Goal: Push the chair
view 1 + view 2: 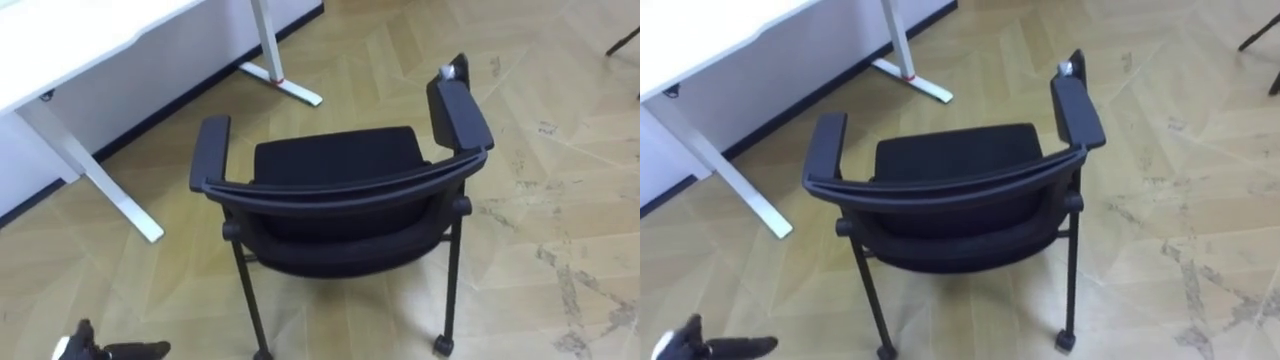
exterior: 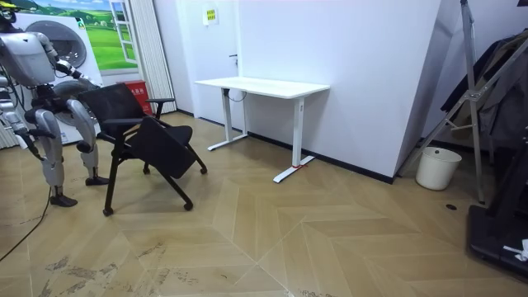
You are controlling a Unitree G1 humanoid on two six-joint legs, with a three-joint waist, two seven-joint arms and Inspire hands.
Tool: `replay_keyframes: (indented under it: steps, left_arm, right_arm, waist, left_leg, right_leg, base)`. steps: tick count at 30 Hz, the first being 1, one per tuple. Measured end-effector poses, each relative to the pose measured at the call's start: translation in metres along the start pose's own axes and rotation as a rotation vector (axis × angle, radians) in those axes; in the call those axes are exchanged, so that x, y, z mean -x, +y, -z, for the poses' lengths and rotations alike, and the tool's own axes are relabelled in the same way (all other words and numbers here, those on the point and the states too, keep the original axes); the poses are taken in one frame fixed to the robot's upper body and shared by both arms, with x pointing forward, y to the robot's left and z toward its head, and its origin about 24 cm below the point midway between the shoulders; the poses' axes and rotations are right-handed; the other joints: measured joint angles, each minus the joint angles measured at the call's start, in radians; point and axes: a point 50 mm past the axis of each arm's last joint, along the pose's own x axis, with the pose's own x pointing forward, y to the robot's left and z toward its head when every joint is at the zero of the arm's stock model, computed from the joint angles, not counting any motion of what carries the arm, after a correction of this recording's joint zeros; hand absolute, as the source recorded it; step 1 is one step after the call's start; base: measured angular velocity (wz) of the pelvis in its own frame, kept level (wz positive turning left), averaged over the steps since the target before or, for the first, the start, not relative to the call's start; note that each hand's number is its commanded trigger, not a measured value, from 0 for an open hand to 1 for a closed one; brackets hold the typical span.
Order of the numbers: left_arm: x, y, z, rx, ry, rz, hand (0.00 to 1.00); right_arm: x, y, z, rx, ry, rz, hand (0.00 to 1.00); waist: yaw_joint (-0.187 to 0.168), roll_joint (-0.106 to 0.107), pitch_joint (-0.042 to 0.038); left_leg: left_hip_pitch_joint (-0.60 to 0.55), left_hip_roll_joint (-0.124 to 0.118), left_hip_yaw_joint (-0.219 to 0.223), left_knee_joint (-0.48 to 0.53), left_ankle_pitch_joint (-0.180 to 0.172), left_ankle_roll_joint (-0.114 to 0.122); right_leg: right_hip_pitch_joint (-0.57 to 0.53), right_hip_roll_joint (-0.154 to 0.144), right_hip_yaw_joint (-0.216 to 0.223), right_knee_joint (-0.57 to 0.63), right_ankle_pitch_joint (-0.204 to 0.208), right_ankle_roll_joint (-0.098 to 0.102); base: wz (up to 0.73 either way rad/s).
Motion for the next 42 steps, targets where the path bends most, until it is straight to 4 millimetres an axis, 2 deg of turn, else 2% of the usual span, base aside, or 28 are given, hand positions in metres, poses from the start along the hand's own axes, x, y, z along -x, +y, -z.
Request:
replay_keyframes:
  steps: [2,4,5,7,9,14,16,18,20,21,25,27,30,33,34,39,42]
  left_arm:
    - [0.000,0.001,-0.019,-0.065,-0.082,-0.013,0.00]
    - [0.002,0.003,-0.045,-0.121,-0.197,-0.030,0.00]
    - [0.002,0.004,-0.050,-0.135,-0.219,-0.036,0.00]
    - [0.007,0.008,-0.074,-0.178,-0.317,-0.061,0.00]
    - [0.012,0.008,-0.091,-0.196,-0.393,-0.073,0.00]
    - [0.024,0.004,-0.116,-0.332,-0.483,-0.091,0.00]
    - [0.038,0.000,-0.138,-0.410,-0.590,-0.115,0.00]
    - [0.046,-0.003,-0.148,-0.440,-0.649,-0.114,0.00]
    - [0.049,-0.004,-0.153,-0.453,-0.670,-0.098,0.00]
    - [0.052,-0.005,-0.156,-0.474,-0.678,-0.091,0.00]
    - [0.058,-0.010,-0.162,-0.555,-0.699,-0.070,0.00]
    - [0.061,-0.011,-0.165,-0.587,-0.704,-0.065,0.00]
    - [0.069,-0.009,-0.173,-0.623,-0.736,-0.077,0.00]
    - [0.075,-0.009,-0.179,-0.656,-0.751,-0.078,0.00]
    - [0.079,-0.008,-0.183,-0.664,-0.764,-0.068,0.00]
    - [0.088,-0.004,-0.193,-0.764,-0.762,-0.059,0.00]
    - [0.095,-0.006,-0.198,-0.849,-0.756,-0.023,0.00]
  right_arm:
    - [0.000,0.000,0.000,0.001,-0.001,0.003,0.00]
    - [-0.001,0.002,-0.004,0.025,-0.007,-0.003,0.00]
    - [-0.001,0.003,-0.006,0.033,-0.010,-0.005,0.00]
    - [-0.001,0.005,-0.009,0.036,-0.018,-0.013,0.00]
    - [-0.001,0.005,-0.008,0.031,-0.014,-0.012,0.00]
    - [-0.001,0.006,-0.002,0.010,0.001,-0.016,0.00]
    - [-0.001,0.005,-0.001,-0.004,0.019,-0.013,0.00]
    - [-0.001,0.004,-0.002,-0.014,0.025,-0.010,0.00]
    - [-0.002,0.005,-0.004,-0.014,0.023,-0.012,0.00]
    - [-0.002,0.006,-0.005,-0.015,0.021,-0.016,0.00]
    - [-0.002,0.007,-0.005,-0.034,0.020,-0.019,0.00]
    - [-0.002,0.006,-0.003,-0.048,0.028,-0.023,0.00]
    - [-0.002,0.006,-0.002,-0.056,0.032,-0.024,0.00]
    - [-0.002,0.007,-0.002,-0.056,0.034,-0.025,0.00]
    - [-0.002,0.007,-0.002,-0.057,0.038,-0.026,0.00]
    - [-0.002,0.009,-0.003,-0.058,0.045,-0.036,0.00]
    - [-0.002,0.007,-0.003,-0.059,0.044,-0.033,0.00]
  waist:
    - [-0.001,0.003,-0.0025]
    - [-0.001,0.003,-0.0020]
    - [-0.003,0.003,-0.0020]
    - [-0.023,0.002,-0.0022]
    - [-0.022,0.000,-0.0006]
    - [-0.030,0.006,-0.0030]
    - [-0.031,0.007,-0.0008]
    - [-0.029,0.014,-0.0006]
    - [-0.036,0.021,0.0005]
    - [-0.046,0.027,0.0035]
    - [-0.053,0.033,0.0004]
    - [-0.056,0.030,0.0016]
    - [-0.058,0.020,0.0080]
    - [-0.058,0.018,0.0072]
    - [-0.059,0.013,0.0096]
    - [-0.061,0.013,0.0046]
    - [-0.073,0.025,0.0002]
  left_leg:
    - [0.000,0.000,-0.004,0.007,0.000,0.000]
    - [-0.002,0.000,-0.005,0.008,0.000,0.000]
    - [-0.003,-0.001,-0.007,0.009,0.000,0.000]
    - [-0.017,-0.003,-0.022,0.019,0.000,0.000]
    - [-0.017,-0.003,-0.023,0.019,-0.001,0.000]
    - [-0.036,-0.002,-0.037,0.031,-0.001,0.000]
    - [-0.053,-0.002,-0.048,0.045,-0.001,-0.001]
    - [-0.053,-0.002,-0.050,0.048,-0.001,-0.001]
    - [-0.053,-0.002,-0.051,0.049,-0.001,-0.001]
    - [-0.054,-0.002,-0.058,0.048,-0.001,-0.001]
    - [-0.069,-0.003,-0.059,0.053,0.000,-0.001]
    - [-0.070,-0.003,-0.059,0.056,0.000,-0.001]
    - [-0.071,-0.004,-0.058,0.063,0.000,-0.001]
    - [-0.072,-0.004,-0.055,0.063,0.000,-0.002]
    - [-0.073,-0.004,-0.055,0.063,0.000,-0.002]
    - [-0.093,-0.004,-0.055,0.070,-0.003,-0.001]
    - [-0.105,-0.002,-0.059,0.085,-0.009,0.000]
  right_leg:
    - [0.001,0.001,0.000,0.001,0.000,0.000]
    - [0.001,0.001,-0.001,0.001,0.000,0.000]
    - [0.002,0.001,-0.001,0.001,0.000,0.000]
    - [0.000,0.002,-0.003,0.001,0.000,0.000]
    - [0.001,0.003,-0.001,0.000,0.000,0.000]
    - [0.000,0.008,0.001,-0.001,0.000,0.000]
    - [-0.003,0.011,0.001,-0.002,0.000,0.000]
    - [-0.001,0.011,0.001,-0.002,0.000,0.000]
    - [-0.001,0.012,0.000,-0.002,0.000,0.000]
    - [-0.002,0.013,-0.001,-0.002,0.000,0.000]
    - [-0.016,0.014,0.006,-0.003,-0.003,-0.005]
    - [-0.016,0.013,0.006,-0.003,-0.006,-0.007]
    - [-0.016,0.012,0.010,-0.003,-0.013,-0.008]
    - [-0.018,0.012,0.017,-0.003,-0.014,-0.008]
    - [-0.020,0.012,0.016,-0.003,-0.014,-0.008]
    - [-0.035,0.013,0.018,0.000,-0.014,-0.008]
    - [-0.034,0.015,0.017,0.003,-0.014,-0.008]
  base:
    - [0.05]
    - [0.04]
    - [0.09]
    - [0.19]
    - [0.06]
    - [0.08]
    - [0.16]
    - [0.04]
    - [0.03]
    - [0.05]
    - [0.02]
    - [0.00]
    - [0.00]
    - [0.00]
    - [0.00]
    - [0.01]
    - [0.06]
